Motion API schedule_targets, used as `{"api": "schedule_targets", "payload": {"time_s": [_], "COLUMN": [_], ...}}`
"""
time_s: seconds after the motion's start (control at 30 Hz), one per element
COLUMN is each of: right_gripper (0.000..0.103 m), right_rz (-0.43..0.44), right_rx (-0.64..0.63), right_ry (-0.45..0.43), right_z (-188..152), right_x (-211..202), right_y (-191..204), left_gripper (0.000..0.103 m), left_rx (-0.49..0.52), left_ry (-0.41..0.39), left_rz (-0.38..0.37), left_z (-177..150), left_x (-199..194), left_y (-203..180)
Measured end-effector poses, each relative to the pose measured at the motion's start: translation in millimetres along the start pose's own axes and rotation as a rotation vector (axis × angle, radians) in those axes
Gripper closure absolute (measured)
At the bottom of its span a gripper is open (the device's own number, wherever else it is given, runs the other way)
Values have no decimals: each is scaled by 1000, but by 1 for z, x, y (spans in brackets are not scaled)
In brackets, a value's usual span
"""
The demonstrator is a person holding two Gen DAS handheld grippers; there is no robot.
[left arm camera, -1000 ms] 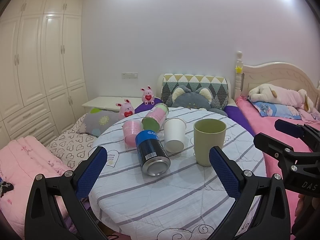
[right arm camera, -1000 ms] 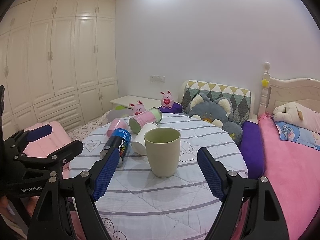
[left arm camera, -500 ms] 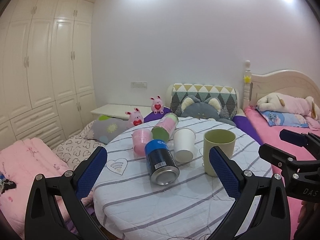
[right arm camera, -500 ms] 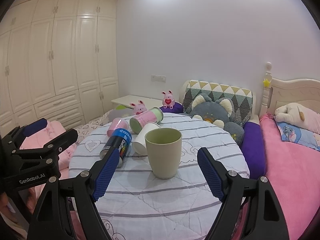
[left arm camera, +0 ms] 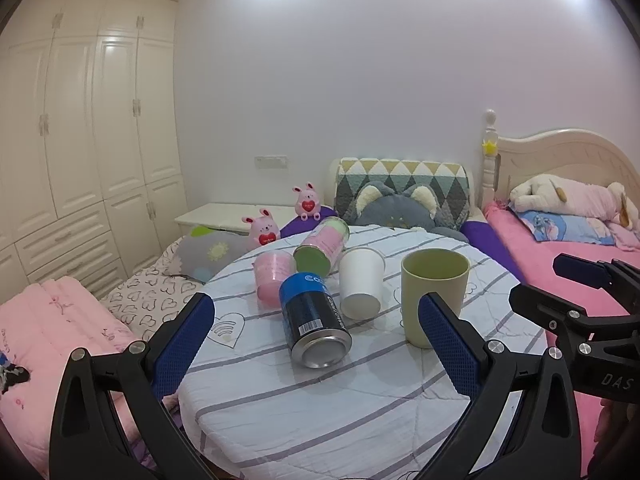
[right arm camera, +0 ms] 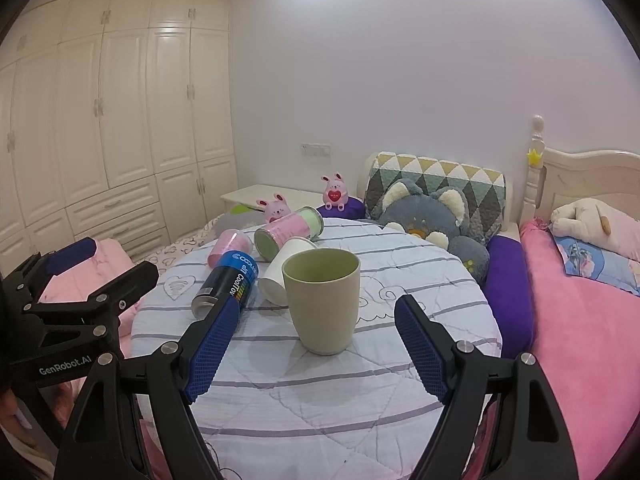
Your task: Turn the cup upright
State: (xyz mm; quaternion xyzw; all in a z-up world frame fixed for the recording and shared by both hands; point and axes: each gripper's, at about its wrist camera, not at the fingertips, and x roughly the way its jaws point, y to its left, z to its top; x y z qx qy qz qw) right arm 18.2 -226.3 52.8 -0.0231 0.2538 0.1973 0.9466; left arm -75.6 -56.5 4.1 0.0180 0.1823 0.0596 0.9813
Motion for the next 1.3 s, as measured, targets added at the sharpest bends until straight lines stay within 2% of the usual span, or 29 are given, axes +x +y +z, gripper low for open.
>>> {"api": "schedule_targets", "payload": {"time_s": [0.93,1.17,1.3], "right_gripper": [22,22,22], "right_rz": [14,17,18], "right_rx": [6,13,20], "right_ry": [47,72,99], "right_z": [-5,-6,-8], "right_x": [25,40,53], "right_y": [-8,-13,-16], "left_gripper": [0,0,0], "left_rx": [26,43,26], "left_ry": [4,-21,6], "left_rz": [7,24,3], "left_z": [0,-2,-1], "left_x": [23,31,42], "left_y": [-7,-10,-7]}}
